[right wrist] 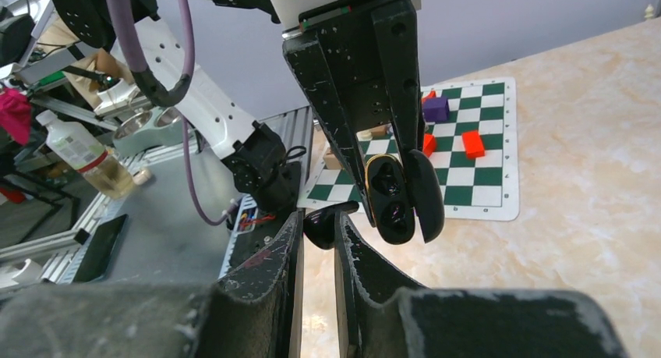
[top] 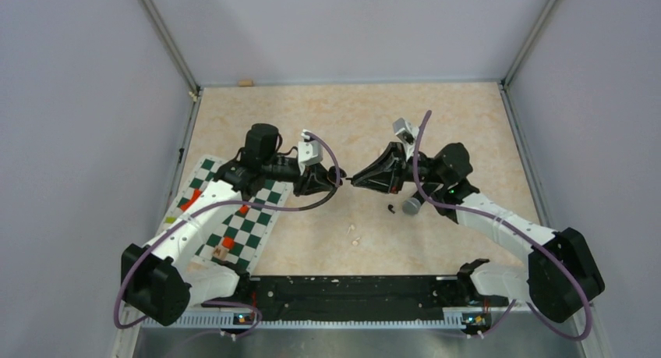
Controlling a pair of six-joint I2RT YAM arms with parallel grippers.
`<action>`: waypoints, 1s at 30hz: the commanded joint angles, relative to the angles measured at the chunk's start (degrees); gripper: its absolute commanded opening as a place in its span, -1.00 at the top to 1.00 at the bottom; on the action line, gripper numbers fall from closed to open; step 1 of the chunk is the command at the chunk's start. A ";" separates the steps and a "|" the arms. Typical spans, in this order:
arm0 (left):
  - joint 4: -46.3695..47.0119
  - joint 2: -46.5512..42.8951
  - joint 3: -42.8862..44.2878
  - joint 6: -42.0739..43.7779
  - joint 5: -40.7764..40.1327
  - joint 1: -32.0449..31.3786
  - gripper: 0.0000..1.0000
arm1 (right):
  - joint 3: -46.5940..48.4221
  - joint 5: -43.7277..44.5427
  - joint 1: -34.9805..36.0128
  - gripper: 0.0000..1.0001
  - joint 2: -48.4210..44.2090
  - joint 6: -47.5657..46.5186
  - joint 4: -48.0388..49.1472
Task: Insert the wireless bluetooth earbuds into the charging case
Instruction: Pick up the earbud from the center of the board, then place the earbud in the charging case.
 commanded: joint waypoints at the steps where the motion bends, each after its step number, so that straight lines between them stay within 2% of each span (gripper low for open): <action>1: 0.90 0.50 1.91 -0.42 3.00 -0.36 1.00 | 0.69 1.06 1.90 0.81 1.24 -0.70 2.42; 30: 1.75 0.72 0.50 -0.93 7.89 -0.54 1.00 | 2.01 7.75 6.48 0.82 2.62 -2.53 -0.02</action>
